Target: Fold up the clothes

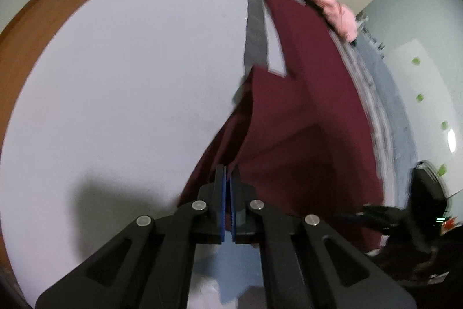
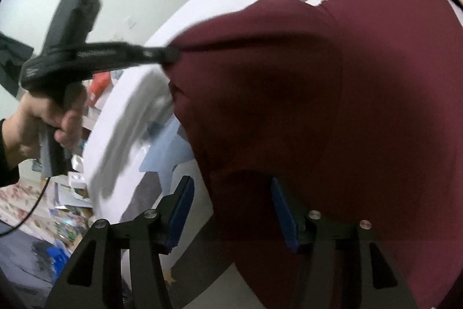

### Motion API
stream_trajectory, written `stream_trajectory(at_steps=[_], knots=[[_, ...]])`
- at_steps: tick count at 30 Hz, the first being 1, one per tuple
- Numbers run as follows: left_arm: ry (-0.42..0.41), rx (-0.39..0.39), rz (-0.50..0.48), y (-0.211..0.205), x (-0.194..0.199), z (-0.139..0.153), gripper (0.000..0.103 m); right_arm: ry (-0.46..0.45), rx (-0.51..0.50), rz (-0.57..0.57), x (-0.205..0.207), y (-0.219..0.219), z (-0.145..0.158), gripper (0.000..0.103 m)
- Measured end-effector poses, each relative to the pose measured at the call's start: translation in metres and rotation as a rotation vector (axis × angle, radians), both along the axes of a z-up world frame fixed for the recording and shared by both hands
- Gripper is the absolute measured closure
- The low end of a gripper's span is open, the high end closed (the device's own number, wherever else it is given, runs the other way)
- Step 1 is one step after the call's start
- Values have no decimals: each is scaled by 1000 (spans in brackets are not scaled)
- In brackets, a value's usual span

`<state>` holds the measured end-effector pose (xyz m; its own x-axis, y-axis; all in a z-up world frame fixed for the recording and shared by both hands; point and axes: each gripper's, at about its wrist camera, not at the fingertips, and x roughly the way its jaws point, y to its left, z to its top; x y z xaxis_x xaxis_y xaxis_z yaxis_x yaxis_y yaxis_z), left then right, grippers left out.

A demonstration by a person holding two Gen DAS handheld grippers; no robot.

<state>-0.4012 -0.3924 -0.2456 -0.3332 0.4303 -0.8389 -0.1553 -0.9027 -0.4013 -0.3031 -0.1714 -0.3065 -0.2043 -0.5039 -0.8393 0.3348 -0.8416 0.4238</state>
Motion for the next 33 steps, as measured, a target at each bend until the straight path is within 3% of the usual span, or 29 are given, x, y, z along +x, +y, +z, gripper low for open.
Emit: stream_trajectory(at_steps=[3,6,9,11,13,16,17,19,21,26,30,32,33], knots=[[-13,-47,-29,2,1,-4,102,-8,-1,0,4,10,1,51],[-40,-64,24,-5,-6,-27,101,-28,17,3,8,20,-4,51],[-95,-120,31,-5,-5,-50,93,-48,30,0,10,29,-9,51],[-94,-120,62,-7,-3,-50,90,-59,31,-3,12,34,-11,51],[-59,-187,101,-10,1,-39,78,-64,30,-6,15,37,-10,51],[18,-280,161,-14,3,-18,77,-68,28,-20,17,41,-7,51],[48,-276,163,-12,2,-10,77,-65,24,-37,17,44,-4,51],[107,-245,134,-1,1,4,78,-56,18,-74,18,53,2,51],[142,-191,30,27,-1,8,77,-32,25,-132,18,66,10,51],[165,-113,-122,89,-9,-10,77,16,81,-280,14,101,20,51],[163,-147,-136,111,-25,-34,77,56,148,-397,7,137,19,51],[127,-241,-111,110,-30,-52,77,68,183,-431,6,154,13,51],[124,-243,-84,103,-25,-56,78,64,195,-443,6,160,9,51]])
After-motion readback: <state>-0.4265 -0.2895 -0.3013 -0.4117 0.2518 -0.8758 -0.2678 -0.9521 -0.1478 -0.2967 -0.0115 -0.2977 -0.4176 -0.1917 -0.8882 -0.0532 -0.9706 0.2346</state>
